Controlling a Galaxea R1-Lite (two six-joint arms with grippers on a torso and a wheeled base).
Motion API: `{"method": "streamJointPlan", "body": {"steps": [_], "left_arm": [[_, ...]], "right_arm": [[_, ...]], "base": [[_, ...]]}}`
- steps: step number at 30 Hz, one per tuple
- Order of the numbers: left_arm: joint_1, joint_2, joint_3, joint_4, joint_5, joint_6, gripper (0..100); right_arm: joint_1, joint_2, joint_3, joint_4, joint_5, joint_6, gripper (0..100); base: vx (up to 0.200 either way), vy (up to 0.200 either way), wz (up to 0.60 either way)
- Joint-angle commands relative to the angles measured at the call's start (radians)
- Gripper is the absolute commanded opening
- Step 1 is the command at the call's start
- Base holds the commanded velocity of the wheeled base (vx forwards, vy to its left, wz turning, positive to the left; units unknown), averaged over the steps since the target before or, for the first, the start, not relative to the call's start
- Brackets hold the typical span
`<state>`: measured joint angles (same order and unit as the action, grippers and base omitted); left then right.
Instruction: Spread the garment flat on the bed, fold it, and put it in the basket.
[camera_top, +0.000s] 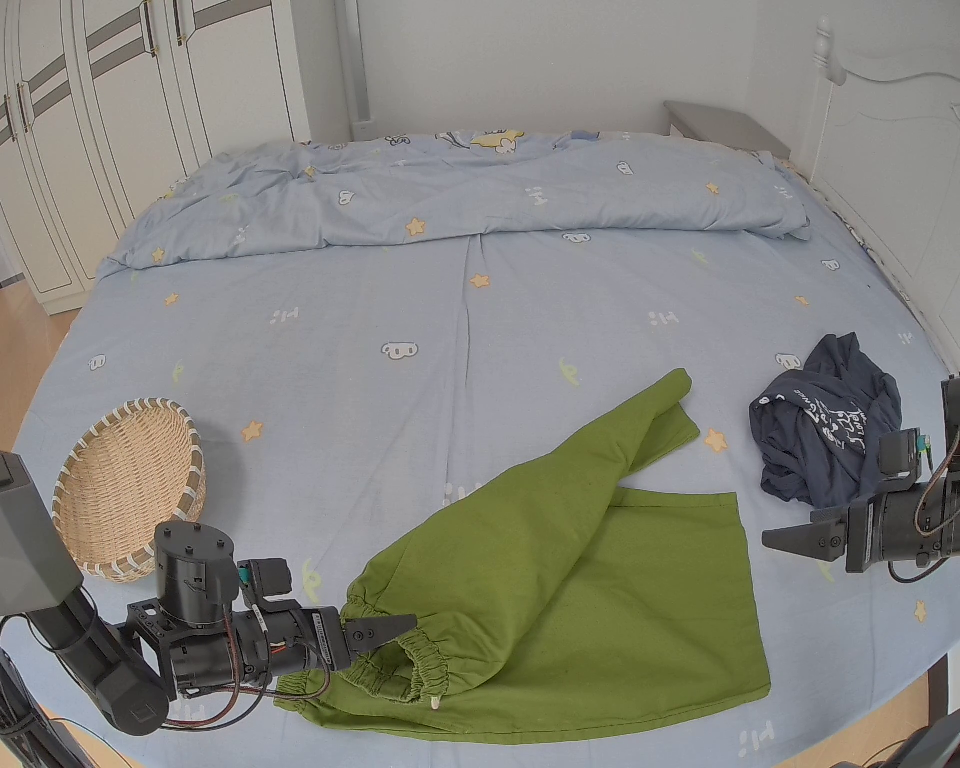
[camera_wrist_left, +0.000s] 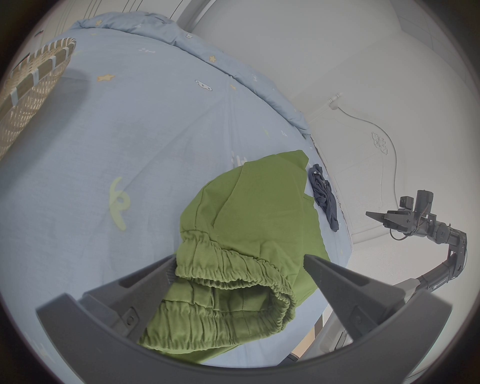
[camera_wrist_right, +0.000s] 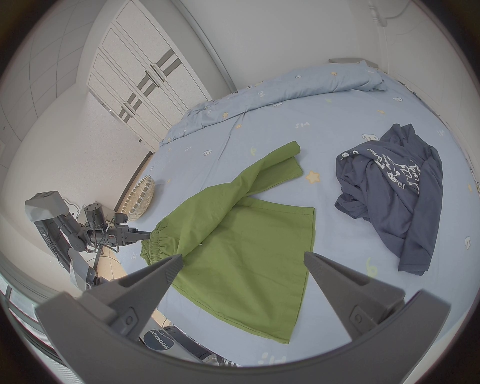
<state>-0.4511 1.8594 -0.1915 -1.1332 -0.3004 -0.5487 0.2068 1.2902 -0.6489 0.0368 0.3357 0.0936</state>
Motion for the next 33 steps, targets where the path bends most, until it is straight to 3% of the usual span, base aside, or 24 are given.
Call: {"method": "streamJointPlan", "body": {"steps": [1,2,19,26,33], "left_arm": [[0.002,0.031,-0.008,-0.003,0.001,0.001,100],[0.002,0.035,-0.011,-0.003,0.001,0.001,0],[0.011,0.077,-0.051,-0.01,0.009,0.001,0],[0.045,0.007,-0.112,0.015,0.009,0.012,0],[0.121,-0.094,-0.344,0.326,0.006,0.108,0]], "right_arm": [[0.0,0.0,0.0,0.0,0.0,0.0,100],[0.0,0.0,0.0,0.0,0.0,0.0,100],[0.0,0.0,0.0,0.0,0.0,0.0,100],[-0.003,-0.009,-0.014,-0.005,0.008,0.0,100],[-0.024,0.017,-0.058,-0.094,0.031,0.011,100]], "base": [[0.0,0.0,0.0],[0.0,0.0,0.0],[0.0,0.0,0.0],[0.0,0.0,0.0],[0.0,0.0,0.0]]}}
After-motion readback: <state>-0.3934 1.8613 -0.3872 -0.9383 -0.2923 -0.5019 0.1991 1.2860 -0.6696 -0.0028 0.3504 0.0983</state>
